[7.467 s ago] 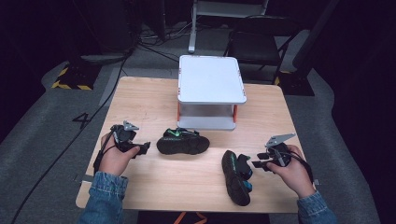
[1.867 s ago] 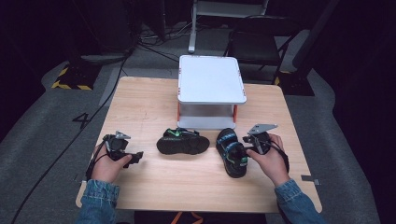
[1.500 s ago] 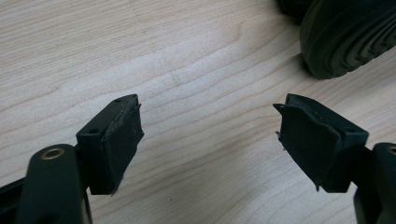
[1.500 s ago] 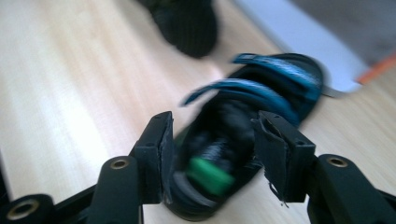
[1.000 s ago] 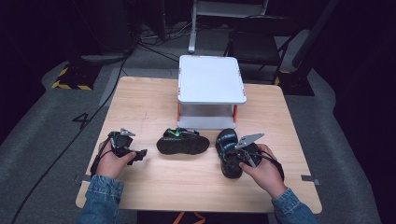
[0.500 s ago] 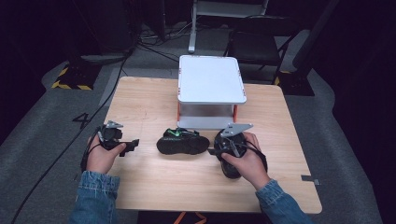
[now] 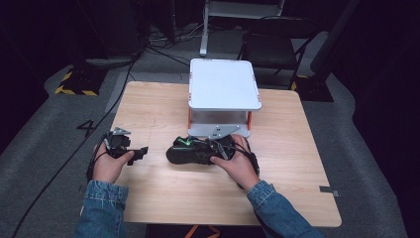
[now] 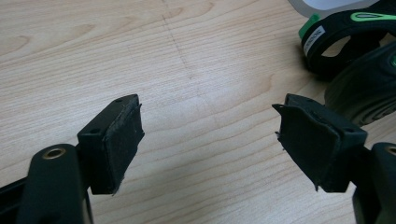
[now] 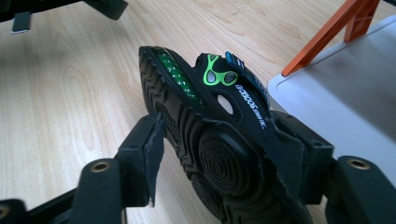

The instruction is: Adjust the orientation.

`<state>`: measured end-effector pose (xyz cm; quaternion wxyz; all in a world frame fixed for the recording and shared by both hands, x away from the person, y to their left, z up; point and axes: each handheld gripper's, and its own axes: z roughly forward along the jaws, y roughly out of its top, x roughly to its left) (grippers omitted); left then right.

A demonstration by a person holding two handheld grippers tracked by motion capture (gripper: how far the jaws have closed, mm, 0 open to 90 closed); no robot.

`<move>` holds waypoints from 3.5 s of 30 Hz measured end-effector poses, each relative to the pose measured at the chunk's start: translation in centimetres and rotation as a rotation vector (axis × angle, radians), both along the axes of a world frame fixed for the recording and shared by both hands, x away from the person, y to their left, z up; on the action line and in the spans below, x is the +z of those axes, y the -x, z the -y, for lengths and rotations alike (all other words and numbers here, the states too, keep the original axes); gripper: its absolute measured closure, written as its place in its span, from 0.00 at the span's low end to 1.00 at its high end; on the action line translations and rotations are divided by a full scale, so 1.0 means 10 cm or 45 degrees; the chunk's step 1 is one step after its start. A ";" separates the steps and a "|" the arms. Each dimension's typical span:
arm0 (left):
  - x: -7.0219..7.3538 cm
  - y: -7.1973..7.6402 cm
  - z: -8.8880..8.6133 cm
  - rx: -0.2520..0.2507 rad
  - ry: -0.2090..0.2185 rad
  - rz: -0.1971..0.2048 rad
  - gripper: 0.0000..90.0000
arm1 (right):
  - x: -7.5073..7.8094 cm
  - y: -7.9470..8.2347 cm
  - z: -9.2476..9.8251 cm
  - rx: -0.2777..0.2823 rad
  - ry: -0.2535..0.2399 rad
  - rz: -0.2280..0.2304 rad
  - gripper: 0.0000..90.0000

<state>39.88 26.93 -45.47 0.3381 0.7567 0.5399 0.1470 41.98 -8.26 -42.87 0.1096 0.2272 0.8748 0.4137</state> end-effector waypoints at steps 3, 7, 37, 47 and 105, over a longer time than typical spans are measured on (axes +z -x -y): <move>0.01 0.00 -0.03 0.010 0.016 0.008 0.25 | 0.04 0.10 0.02 0.031 0.012 0.017 0.49; 0.04 -0.02 -0.05 0.026 0.012 0.015 0.25 | 0.07 0.28 0.07 0.078 0.009 0.000 0.51; 0.04 -0.03 -0.02 0.013 0.023 0.007 0.24 | 0.11 0.83 0.23 0.110 0.023 0.007 0.43; 0.02 0.06 -0.12 0.039 0.013 0.002 0.24 | 0.02 0.62 -0.09 -0.008 -0.014 -0.105 0.40; -0.11 -0.01 -0.01 0.010 -0.033 -0.056 0.24 | 0.45 -0.04 2.25 -0.799 -0.006 -0.122 0.75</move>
